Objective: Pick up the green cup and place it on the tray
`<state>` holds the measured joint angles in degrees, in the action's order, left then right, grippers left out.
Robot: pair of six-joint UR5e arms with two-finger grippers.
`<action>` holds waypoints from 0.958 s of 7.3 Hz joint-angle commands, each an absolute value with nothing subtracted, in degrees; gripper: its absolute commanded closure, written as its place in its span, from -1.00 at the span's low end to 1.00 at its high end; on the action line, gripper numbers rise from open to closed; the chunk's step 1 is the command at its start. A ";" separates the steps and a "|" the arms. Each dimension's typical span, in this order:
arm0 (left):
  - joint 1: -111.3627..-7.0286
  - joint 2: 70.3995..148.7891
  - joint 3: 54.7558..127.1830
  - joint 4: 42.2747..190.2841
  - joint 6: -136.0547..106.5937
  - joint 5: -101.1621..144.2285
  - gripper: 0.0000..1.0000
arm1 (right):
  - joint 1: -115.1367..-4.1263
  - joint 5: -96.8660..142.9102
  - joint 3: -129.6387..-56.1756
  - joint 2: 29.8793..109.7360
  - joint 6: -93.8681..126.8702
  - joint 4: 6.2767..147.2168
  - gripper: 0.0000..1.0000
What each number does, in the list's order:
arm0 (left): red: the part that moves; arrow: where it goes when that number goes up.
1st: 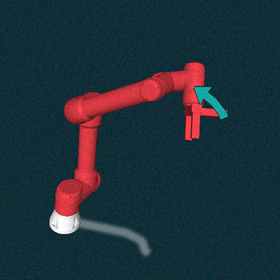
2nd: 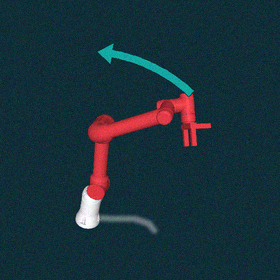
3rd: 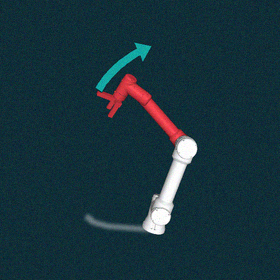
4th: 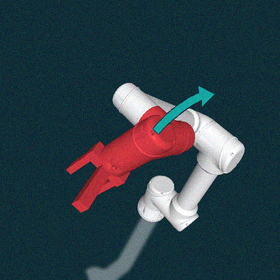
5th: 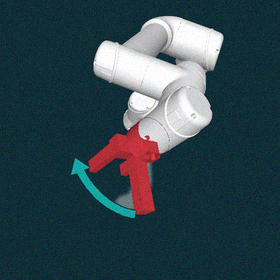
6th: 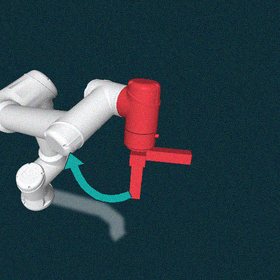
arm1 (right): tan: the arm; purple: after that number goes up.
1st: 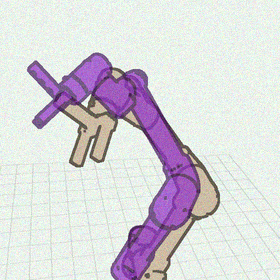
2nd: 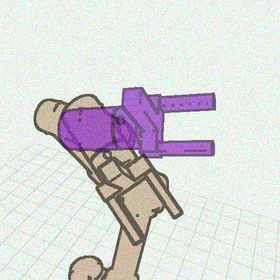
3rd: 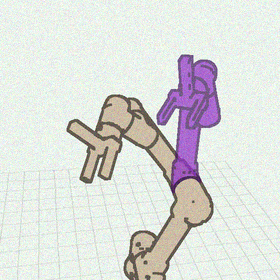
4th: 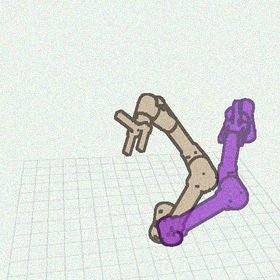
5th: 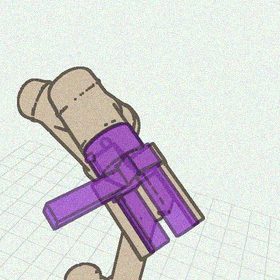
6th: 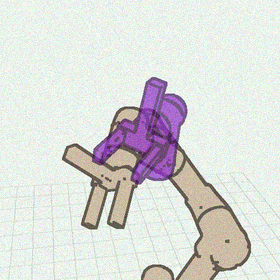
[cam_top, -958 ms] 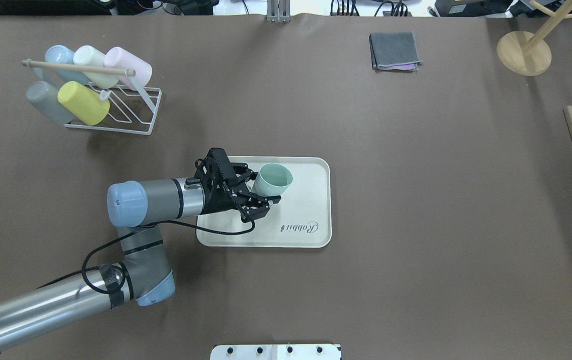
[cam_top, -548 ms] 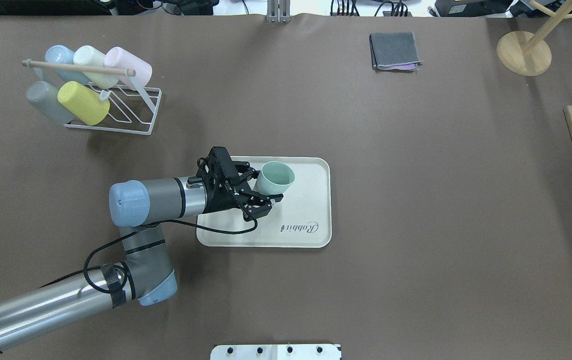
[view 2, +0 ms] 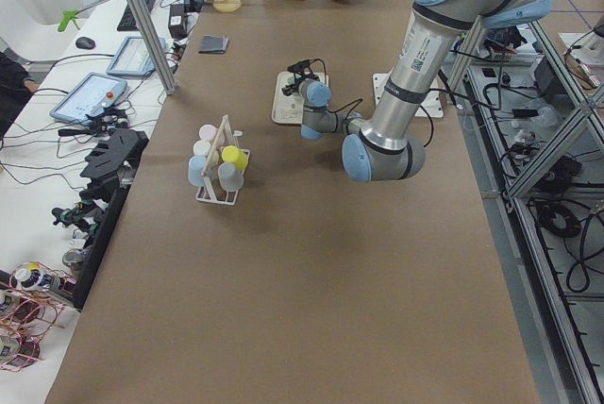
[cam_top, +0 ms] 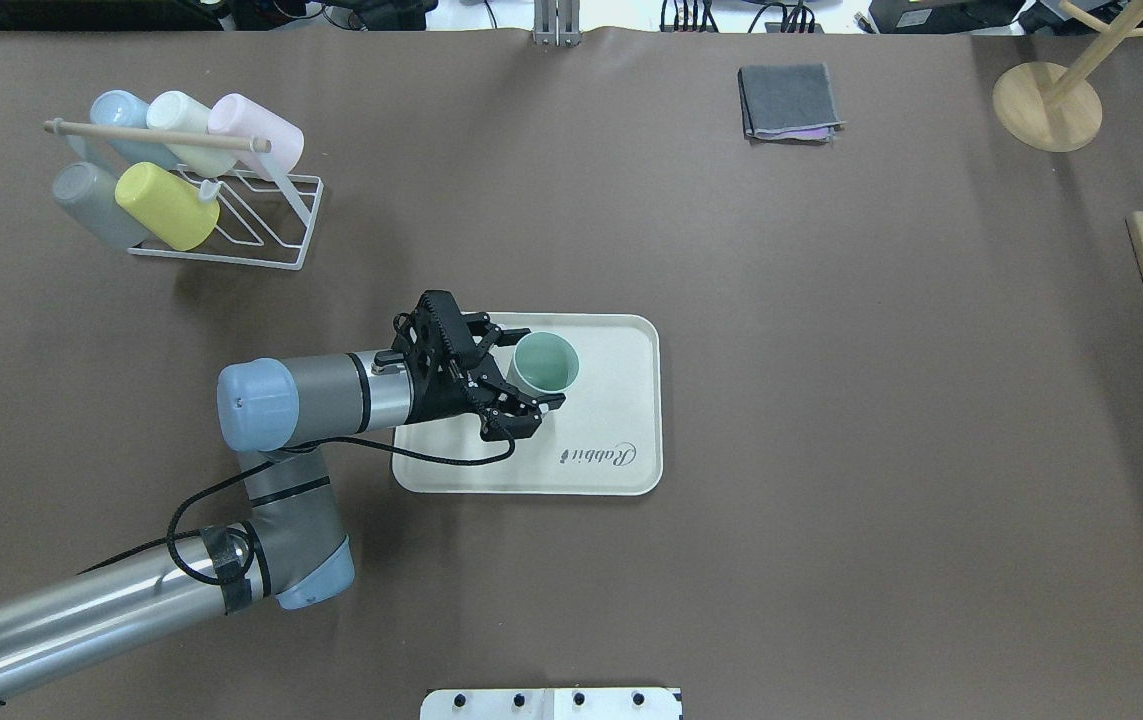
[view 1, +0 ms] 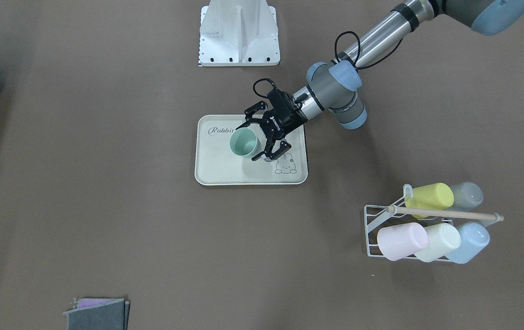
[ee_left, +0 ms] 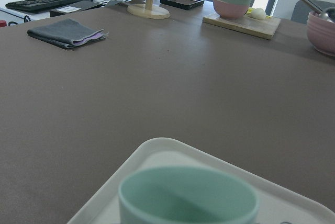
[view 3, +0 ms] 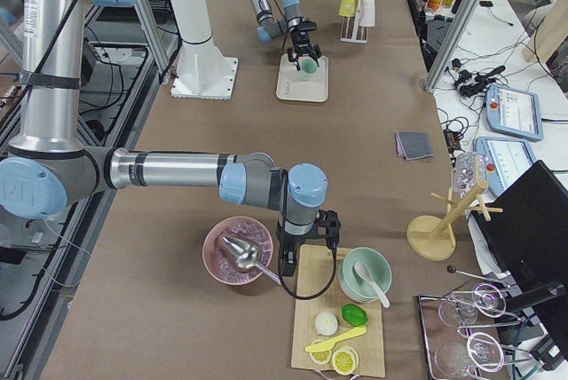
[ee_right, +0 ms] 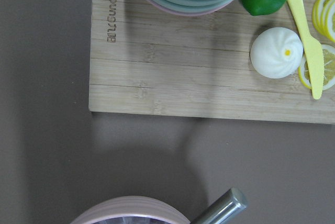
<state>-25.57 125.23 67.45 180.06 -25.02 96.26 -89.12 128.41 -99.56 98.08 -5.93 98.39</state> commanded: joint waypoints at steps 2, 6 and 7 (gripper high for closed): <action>-25.58 125.07 67.59 180.09 -24.96 96.33 -0.97 | -89.12 128.50 -99.40 98.00 -5.98 96.42 -1.00; -27.24 122.88 72.76 180.09 -25.14 96.94 -0.97 | -89.12 128.58 -99.49 97.21 -5.98 96.42 -1.00; -27.77 123.05 73.73 179.91 -25.40 96.94 -0.97 | -89.12 128.93 -99.41 97.21 -5.98 96.33 -1.00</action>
<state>-27.17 123.21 72.36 180.05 -25.16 96.89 -89.12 128.64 -99.46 97.28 -5.98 96.40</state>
